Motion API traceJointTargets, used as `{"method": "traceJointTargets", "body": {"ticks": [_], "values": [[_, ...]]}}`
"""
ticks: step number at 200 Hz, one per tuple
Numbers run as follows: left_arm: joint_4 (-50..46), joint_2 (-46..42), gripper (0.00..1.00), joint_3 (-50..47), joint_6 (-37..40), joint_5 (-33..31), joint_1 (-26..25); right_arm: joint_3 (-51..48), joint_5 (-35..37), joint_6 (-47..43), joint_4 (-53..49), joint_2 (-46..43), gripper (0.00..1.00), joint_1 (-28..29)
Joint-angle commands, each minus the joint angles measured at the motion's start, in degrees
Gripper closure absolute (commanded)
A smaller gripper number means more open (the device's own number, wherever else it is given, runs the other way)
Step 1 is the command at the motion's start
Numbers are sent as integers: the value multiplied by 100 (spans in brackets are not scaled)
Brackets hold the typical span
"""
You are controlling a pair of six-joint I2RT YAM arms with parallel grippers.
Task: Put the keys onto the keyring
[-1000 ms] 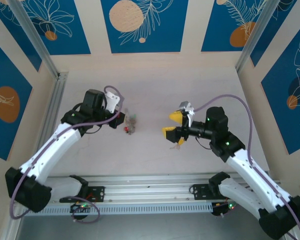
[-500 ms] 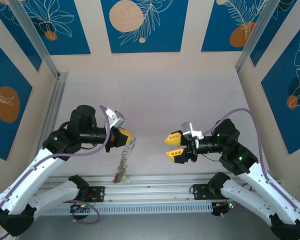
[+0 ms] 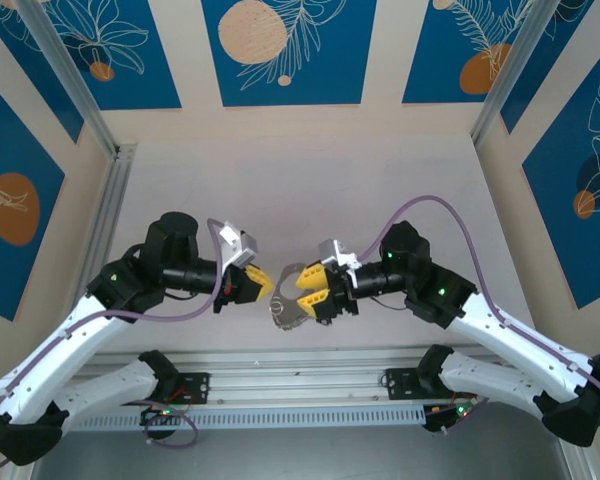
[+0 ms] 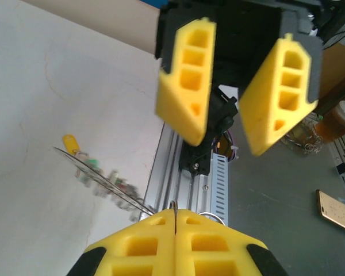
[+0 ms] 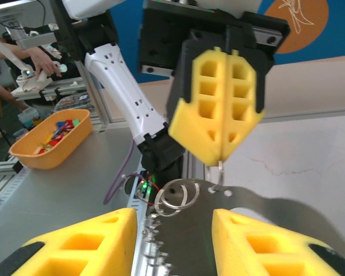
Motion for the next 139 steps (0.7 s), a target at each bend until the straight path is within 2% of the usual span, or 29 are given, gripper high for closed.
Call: {"method": "traceJointTargets", "body": {"ticks": [1, 89, 139], "values": [[60, 4, 100, 268, 250, 239, -111, 266, 110, -117, 34, 116, 63, 52], [-341, 300, 100, 584, 629, 132, -422, 516, 236, -318, -120, 606, 65, 312], [-510, 410, 100, 699, 752, -72, -597, 675, 341, -475, -342, 817, 75, 418]]}}
